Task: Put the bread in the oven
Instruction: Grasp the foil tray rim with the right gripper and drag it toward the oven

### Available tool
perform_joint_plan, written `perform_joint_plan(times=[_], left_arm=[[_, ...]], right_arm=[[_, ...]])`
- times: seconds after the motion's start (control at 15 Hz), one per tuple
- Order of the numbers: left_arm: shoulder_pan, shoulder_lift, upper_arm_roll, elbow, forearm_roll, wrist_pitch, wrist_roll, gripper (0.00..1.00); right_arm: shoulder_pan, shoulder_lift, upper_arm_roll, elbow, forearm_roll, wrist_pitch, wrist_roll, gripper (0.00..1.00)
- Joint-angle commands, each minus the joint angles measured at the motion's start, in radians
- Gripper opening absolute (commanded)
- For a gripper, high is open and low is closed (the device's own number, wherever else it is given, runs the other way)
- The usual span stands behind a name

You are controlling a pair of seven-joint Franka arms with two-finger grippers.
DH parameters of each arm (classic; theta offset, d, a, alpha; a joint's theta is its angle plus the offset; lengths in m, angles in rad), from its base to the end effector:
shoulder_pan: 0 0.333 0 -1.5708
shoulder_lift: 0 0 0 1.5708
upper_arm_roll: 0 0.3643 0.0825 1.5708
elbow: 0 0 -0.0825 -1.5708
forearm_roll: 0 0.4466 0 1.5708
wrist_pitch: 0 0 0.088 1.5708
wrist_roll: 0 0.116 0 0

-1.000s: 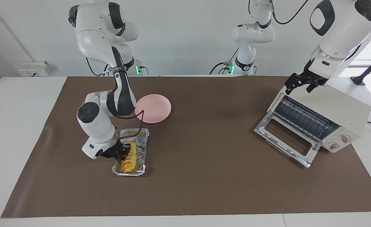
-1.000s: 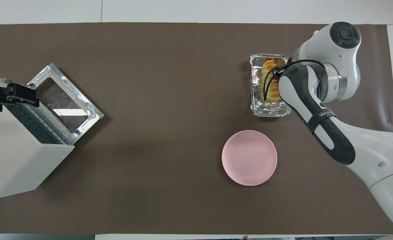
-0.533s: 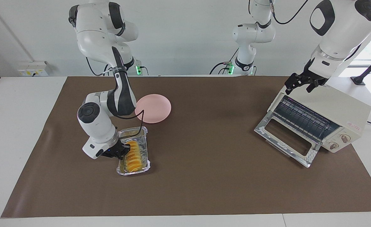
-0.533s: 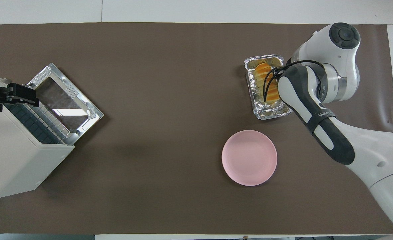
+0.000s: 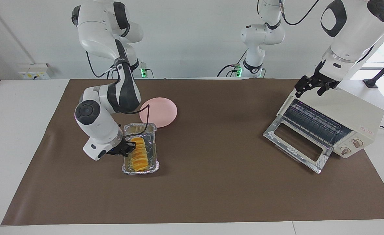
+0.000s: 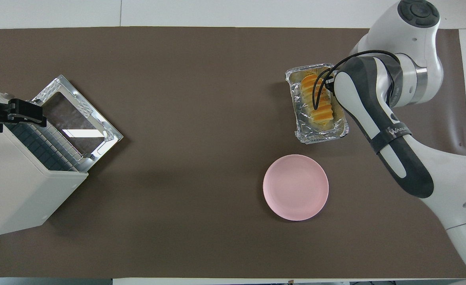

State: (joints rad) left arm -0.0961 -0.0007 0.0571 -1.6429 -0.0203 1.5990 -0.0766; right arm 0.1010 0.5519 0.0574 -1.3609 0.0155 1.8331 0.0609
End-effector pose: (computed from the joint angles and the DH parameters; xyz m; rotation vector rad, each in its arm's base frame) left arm 0.6159 -0.0263 0.6281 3.1225 0.0603 -0.0692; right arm 0.7794 0.1169 0.4059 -3.0998 -0.1327 0.1293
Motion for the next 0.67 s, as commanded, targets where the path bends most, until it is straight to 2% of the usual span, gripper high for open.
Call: perform_joint_plan(times=[0.0, 0.13, 0.27, 0.6], left_arm=[[0.001, -0.016, 0.003, -0.014, -0.006, -0.001, 0.005, 1.0], [0.002, -0.016, 0.003, -0.014, -0.006, 0.001, 0.005, 1.0], [0.001, -0.016, 0.001, -0.014, -0.007, 0.001, 0.005, 1.0], [0.001, -0.016, 0.001, -0.014, -0.006, -0.001, 0.005, 1.0]], right_arm=[[0.063, 0.003, 0.007, 0.093, 0.009, -0.092, 0.121, 0.0], [0.123, 0.007, 0.006, 0.156, 0.047, -0.138, 0.207, 0.0], [0.182, 0.007, 0.005, 0.175, 0.086, -0.138, 0.299, 0.0], [0.388, 0.013, 0.005, 0.172, 0.093, -0.049, 0.56, 0.0]])
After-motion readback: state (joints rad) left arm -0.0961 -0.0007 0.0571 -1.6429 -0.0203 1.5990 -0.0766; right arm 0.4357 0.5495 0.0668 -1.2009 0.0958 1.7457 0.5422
